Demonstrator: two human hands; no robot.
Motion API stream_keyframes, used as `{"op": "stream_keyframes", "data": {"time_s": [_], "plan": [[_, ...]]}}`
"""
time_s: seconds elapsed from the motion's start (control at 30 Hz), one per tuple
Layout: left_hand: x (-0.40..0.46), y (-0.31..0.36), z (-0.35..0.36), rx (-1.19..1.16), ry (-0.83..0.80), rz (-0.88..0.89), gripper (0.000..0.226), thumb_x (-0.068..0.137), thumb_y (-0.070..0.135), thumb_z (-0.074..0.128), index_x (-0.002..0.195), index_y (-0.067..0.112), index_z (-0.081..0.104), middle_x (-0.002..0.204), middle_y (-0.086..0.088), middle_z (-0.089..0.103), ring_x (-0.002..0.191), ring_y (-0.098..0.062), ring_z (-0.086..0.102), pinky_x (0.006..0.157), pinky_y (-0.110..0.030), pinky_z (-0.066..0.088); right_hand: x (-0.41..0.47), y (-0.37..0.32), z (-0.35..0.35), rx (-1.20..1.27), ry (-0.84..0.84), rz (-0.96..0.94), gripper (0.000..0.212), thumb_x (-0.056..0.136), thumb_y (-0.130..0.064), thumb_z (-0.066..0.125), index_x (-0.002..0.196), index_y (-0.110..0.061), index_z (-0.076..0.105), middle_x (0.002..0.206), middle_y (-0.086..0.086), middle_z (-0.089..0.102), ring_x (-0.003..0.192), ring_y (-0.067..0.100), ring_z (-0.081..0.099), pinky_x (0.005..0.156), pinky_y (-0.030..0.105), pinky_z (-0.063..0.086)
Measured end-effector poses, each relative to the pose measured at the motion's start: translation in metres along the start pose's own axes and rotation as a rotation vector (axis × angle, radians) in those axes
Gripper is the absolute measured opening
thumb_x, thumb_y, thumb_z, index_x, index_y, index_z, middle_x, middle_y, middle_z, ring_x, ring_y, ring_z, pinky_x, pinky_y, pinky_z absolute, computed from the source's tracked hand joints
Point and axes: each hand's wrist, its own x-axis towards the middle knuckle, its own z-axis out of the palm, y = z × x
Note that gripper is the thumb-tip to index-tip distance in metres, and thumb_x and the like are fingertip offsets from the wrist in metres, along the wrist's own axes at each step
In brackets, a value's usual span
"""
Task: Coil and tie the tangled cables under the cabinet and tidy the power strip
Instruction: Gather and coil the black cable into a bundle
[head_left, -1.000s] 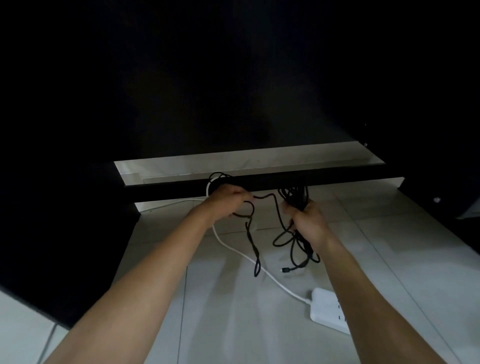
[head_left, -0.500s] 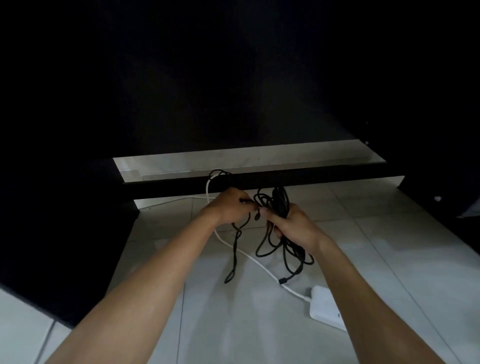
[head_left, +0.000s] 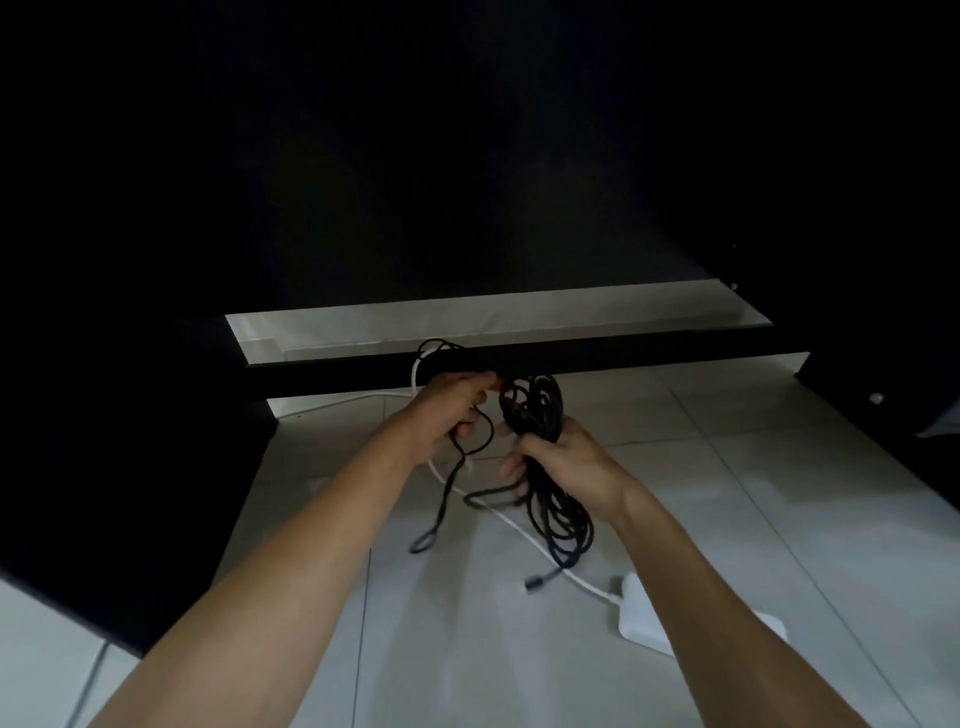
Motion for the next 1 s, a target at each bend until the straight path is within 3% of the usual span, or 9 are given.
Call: {"op": "stream_keyframes", "data": {"time_s": [0.13, 0.27, 0.33, 0.4, 0.53, 0.6, 0.73, 0.83, 1.0], "plan": [[-0.002, 0.001, 0.003, -0.106, -0.079, 0.024, 0.023, 0.099, 0.018, 0.048, 0.107, 0.011, 0.068, 0.061, 0.008, 0.037, 0.045, -0.003, 0.029, 0.044, -0.018, 0.022, -0.002, 0.012, 0.006, 0.122, -0.127, 0.153, 0.027, 0.087, -0.005, 0.063, 0.113, -0.006, 0.058, 0.105, 0.028, 0.071, 0.055, 0.017, 0.057, 0.052, 0.028, 0.051], [-0.003, 0.006, 0.010, -0.137, -0.114, 0.054, 0.026, 0.099, 0.013, 0.045, 0.108, 0.012, 0.069, 0.062, 0.007, 0.037, 0.048, -0.005, 0.027, 0.043, -0.018, 0.023, 0.001, 0.035, 0.019, 0.357, -0.021, 0.148, 0.017, 0.091, 0.011, 0.052, 0.104, 0.006, 0.061, 0.103, 0.024, 0.074, 0.087, 0.027, 0.074, 0.082, 0.034, 0.060], [-0.003, 0.006, 0.013, -0.072, -0.104, 0.065, 0.027, 0.098, 0.011, 0.045, 0.111, 0.014, 0.069, 0.069, 0.005, 0.044, 0.050, -0.006, 0.031, 0.043, -0.018, 0.027, 0.003, 0.037, 0.023, 0.499, 0.111, 0.140, 0.020, 0.091, 0.014, 0.046, 0.102, 0.004, 0.060, 0.091, 0.018, 0.075, 0.070, 0.022, 0.073, 0.068, 0.032, 0.061], [-0.004, 0.002, 0.009, 0.031, -0.086, 0.081, 0.029, 0.097, 0.011, 0.046, 0.114, 0.016, 0.069, 0.078, 0.002, 0.053, 0.049, -0.007, 0.036, 0.043, -0.018, 0.031, 0.005, 0.034, 0.016, 0.609, 0.239, 0.132, 0.024, 0.089, 0.015, 0.040, 0.092, -0.005, 0.052, 0.078, 0.013, 0.066, 0.044, 0.013, 0.053, 0.045, 0.025, 0.046], [-0.002, -0.010, -0.011, 0.185, -0.079, 0.094, 0.027, 0.097, 0.012, 0.048, 0.116, 0.013, 0.068, 0.085, 0.000, 0.066, 0.052, -0.003, 0.048, 0.049, -0.017, 0.035, 0.009, 0.030, -0.012, 0.848, 0.250, 0.101, 0.027, 0.083, 0.007, 0.033, 0.077, -0.016, 0.047, 0.064, 0.000, 0.044, 0.035, 0.005, 0.031, 0.037, 0.019, 0.027], [-0.003, -0.019, -0.020, 0.229, -0.069, 0.096, 0.025, 0.095, 0.012, 0.050, 0.109, 0.007, 0.070, 0.071, 0.000, 0.060, 0.060, -0.008, 0.050, 0.057, -0.020, 0.037, 0.010, 0.027, -0.029, 0.953, 0.246, 0.032, 0.027, 0.084, 0.004, 0.032, 0.076, -0.018, 0.046, 0.057, -0.006, 0.045, 0.034, 0.004, 0.030, 0.036, 0.019, 0.028], [-0.009, -0.040, -0.028, 0.177, -0.065, 0.035, 0.031, 0.095, 0.008, 0.049, 0.069, 0.010, 0.066, 0.053, -0.002, 0.042, 0.059, -0.019, 0.049, 0.067, -0.022, 0.048, 0.021, 0.025, -0.064, 1.005, 0.399, -0.067, 0.027, 0.089, -0.002, 0.035, 0.078, -0.021, 0.051, 0.048, -0.012, 0.041, 0.039, 0.005, 0.033, 0.044, 0.018, 0.031], [-0.003, -0.044, -0.022, 0.183, -0.081, 0.038, 0.029, 0.096, 0.008, 0.047, 0.073, 0.009, 0.063, 0.055, -0.004, 0.046, 0.061, -0.022, 0.059, 0.087, -0.036, 0.051, 0.025, 0.026, -0.072, 1.045, 0.458, -0.113, 0.029, 0.092, 0.000, 0.039, 0.091, -0.021, 0.059, 0.061, -0.014, 0.056, 0.043, 0.003, 0.039, 0.050, 0.016, 0.033], [-0.006, -0.034, 0.012, -0.036, -0.110, 0.060, 0.025, 0.103, 0.013, 0.040, 0.092, 0.010, 0.062, 0.051, 0.005, 0.036, 0.042, -0.009, 0.039, 0.053, -0.025, 0.042, 0.025, 0.030, -0.035, 0.849, 0.431, -0.041, 0.028, 0.092, 0.005, 0.045, 0.095, -0.014, 0.065, 0.075, -0.006, 0.064, 0.044, 0.003, 0.044, 0.045, 0.016, 0.038]]}}
